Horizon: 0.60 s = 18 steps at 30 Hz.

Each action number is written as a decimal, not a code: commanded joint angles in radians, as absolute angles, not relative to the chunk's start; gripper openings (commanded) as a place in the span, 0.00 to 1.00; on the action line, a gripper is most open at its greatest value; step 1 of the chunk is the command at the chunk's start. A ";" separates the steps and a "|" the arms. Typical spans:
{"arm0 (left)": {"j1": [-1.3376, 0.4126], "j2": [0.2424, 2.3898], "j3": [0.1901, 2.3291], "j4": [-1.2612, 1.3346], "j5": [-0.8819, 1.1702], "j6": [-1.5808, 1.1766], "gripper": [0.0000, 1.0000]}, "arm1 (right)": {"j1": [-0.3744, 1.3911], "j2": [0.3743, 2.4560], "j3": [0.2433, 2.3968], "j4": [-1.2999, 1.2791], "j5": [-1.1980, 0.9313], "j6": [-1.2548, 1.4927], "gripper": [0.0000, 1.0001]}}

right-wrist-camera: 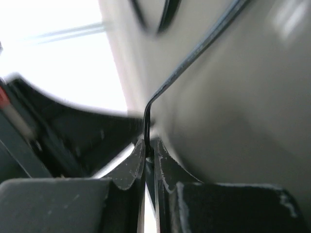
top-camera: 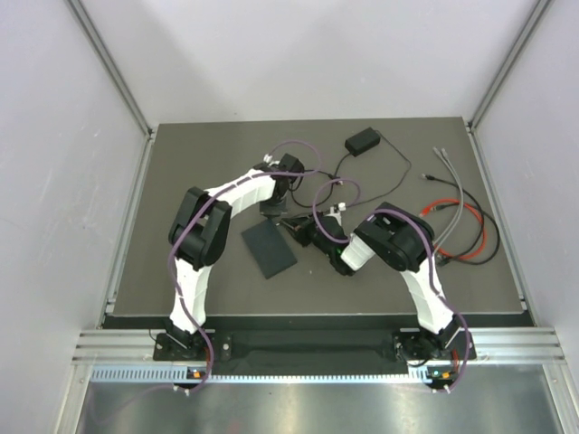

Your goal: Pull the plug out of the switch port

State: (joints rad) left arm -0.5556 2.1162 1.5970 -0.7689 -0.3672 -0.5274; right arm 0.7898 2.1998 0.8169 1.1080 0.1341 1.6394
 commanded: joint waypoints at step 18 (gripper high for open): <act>-0.546 1.812 1.563 -0.787 -0.331 -0.489 0.05 | 0.634 2.040 0.893 0.694 -0.044 1.302 0.00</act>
State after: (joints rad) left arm -0.5449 1.9453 1.5112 -0.7818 -0.3412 -0.4969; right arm 0.6655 2.1124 0.8818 0.8227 0.0307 1.4765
